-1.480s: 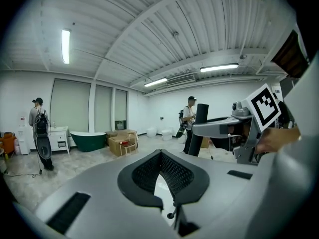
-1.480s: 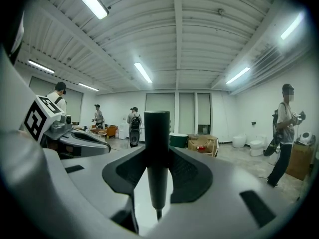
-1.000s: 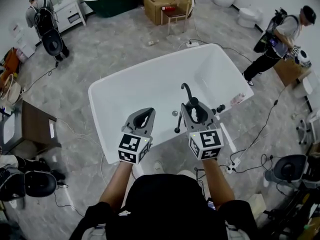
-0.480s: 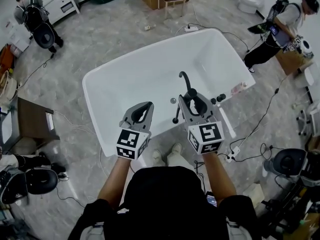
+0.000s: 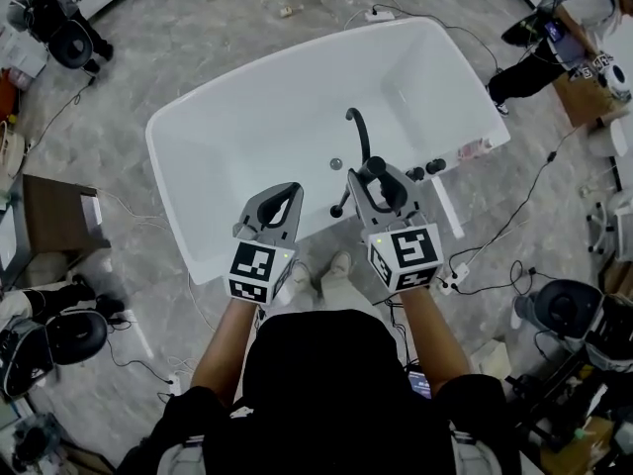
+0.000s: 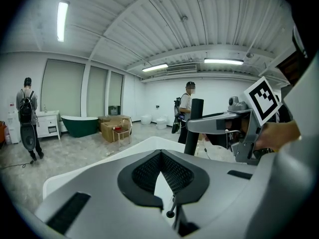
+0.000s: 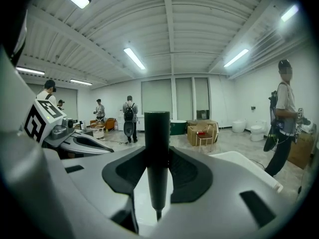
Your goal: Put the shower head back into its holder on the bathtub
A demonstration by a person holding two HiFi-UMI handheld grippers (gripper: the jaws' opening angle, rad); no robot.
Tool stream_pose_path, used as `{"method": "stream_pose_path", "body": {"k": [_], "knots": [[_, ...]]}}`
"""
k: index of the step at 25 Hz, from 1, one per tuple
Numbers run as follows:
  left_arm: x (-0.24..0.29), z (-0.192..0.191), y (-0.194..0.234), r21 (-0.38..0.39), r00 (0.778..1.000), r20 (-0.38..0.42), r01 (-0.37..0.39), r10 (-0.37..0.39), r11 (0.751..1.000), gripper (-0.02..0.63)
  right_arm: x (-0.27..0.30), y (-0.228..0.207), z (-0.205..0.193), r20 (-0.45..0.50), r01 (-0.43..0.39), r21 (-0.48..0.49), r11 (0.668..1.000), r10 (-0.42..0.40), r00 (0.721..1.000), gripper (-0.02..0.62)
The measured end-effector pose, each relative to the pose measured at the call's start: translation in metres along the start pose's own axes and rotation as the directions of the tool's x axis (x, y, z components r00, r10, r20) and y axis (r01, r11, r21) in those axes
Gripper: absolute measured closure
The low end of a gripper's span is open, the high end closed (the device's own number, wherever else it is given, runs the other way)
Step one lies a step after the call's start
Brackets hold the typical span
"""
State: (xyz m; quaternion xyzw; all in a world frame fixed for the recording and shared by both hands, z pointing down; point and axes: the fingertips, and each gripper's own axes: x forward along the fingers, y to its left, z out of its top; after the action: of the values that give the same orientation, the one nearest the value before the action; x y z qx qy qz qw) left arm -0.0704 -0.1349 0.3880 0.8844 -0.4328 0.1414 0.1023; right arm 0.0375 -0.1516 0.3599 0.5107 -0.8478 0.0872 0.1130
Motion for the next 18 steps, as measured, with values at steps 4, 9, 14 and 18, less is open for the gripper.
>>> {"method": "stream_pose_path", "body": {"k": [4,9,14,18], "knots": [[0.012,-0.023,-0.002,-0.03,0.999,-0.038,0.007,-0.008,1.0,0.592,0.008,-0.002,-0.025,-0.046,-0.017,0.014,1.0,0.018,0.999,0.457],[0.023,-0.059,-0.004,-0.081,0.996,-0.09,0.02,-0.027,0.997,0.592,0.017,0.002,-0.063,-0.113,-0.033,0.035,0.999,0.037,0.993,0.457],[0.044,-0.088,-0.005,-0.112,0.991,-0.128,0.02,-0.034,0.993,0.592,0.031,-0.007,-0.104,-0.171,-0.035,0.061,0.997,0.045,0.984,0.457],[0.061,-0.112,0.0,-0.146,0.986,-0.161,0.006,-0.03,0.989,0.592,0.042,-0.019,-0.138,-0.219,-0.026,0.089,0.996,0.045,0.975,0.457]]}}
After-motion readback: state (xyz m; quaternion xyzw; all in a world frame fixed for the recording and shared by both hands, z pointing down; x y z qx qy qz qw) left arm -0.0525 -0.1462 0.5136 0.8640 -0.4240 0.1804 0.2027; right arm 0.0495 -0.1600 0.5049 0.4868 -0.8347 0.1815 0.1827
